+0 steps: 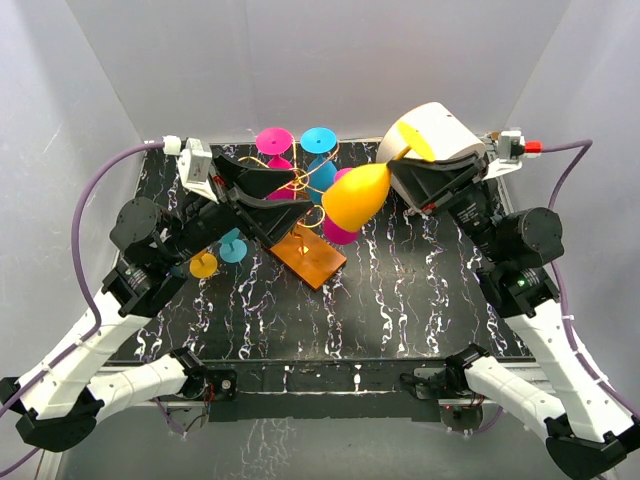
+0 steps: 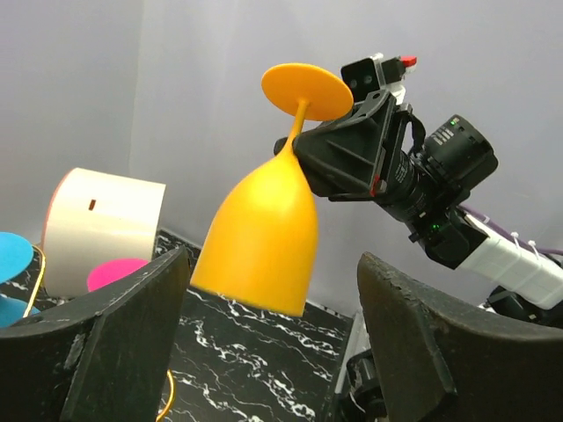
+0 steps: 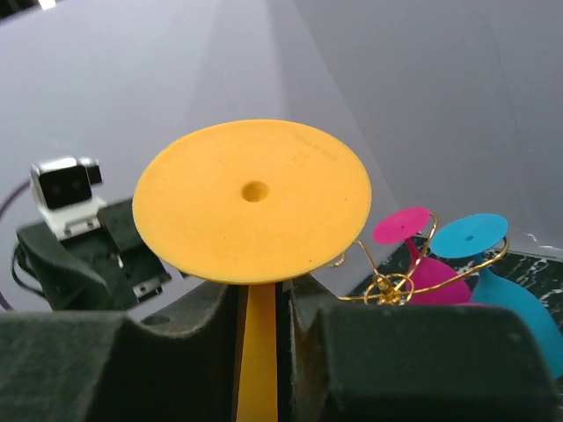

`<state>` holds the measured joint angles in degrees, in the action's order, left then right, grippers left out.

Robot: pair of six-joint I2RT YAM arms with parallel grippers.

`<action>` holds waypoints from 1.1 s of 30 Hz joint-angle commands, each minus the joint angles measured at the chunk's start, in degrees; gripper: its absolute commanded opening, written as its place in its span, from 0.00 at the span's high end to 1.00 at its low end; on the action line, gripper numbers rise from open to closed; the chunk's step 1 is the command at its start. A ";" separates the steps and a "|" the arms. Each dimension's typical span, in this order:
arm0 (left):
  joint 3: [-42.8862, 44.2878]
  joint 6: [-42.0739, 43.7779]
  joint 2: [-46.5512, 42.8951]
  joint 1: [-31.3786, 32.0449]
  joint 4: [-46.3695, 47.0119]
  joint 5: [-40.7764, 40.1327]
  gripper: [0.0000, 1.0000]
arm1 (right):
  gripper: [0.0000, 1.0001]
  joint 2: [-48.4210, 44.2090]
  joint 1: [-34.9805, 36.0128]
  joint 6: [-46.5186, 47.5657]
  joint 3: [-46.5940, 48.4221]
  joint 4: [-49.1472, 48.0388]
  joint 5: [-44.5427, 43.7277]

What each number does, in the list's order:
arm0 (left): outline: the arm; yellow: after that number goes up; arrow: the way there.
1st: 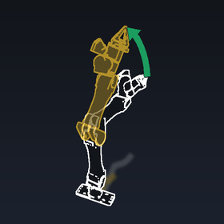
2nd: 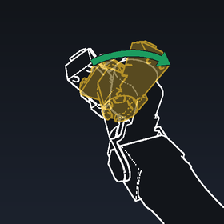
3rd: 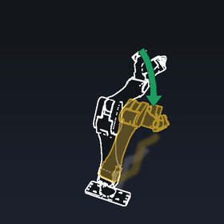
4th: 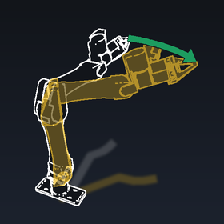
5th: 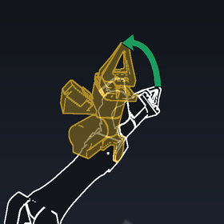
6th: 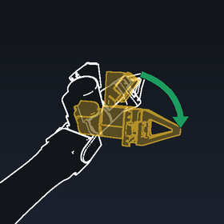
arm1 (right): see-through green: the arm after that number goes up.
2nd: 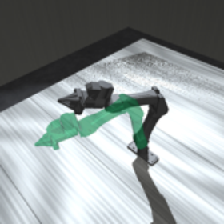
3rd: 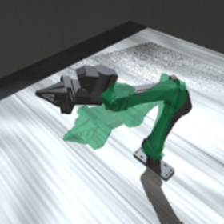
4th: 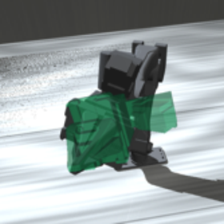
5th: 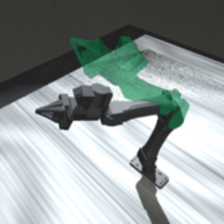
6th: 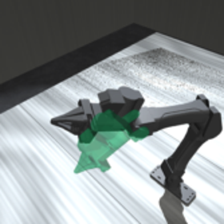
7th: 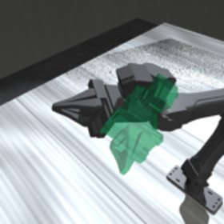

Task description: Place the wine glass upside down on the wine glass rack

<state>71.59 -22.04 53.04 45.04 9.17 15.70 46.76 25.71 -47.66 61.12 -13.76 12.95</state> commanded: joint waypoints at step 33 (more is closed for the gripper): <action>3.69 -44.60 8.25 0.23 -10.42 -8.56 0.34 | 1.00 8.94 -0.14 38.13 5.88 15.67 31.84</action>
<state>73.93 -60.34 59.86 45.04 0.32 6.37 54.52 25.71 -10.50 65.76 7.11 41.23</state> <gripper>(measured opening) 0.692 0.140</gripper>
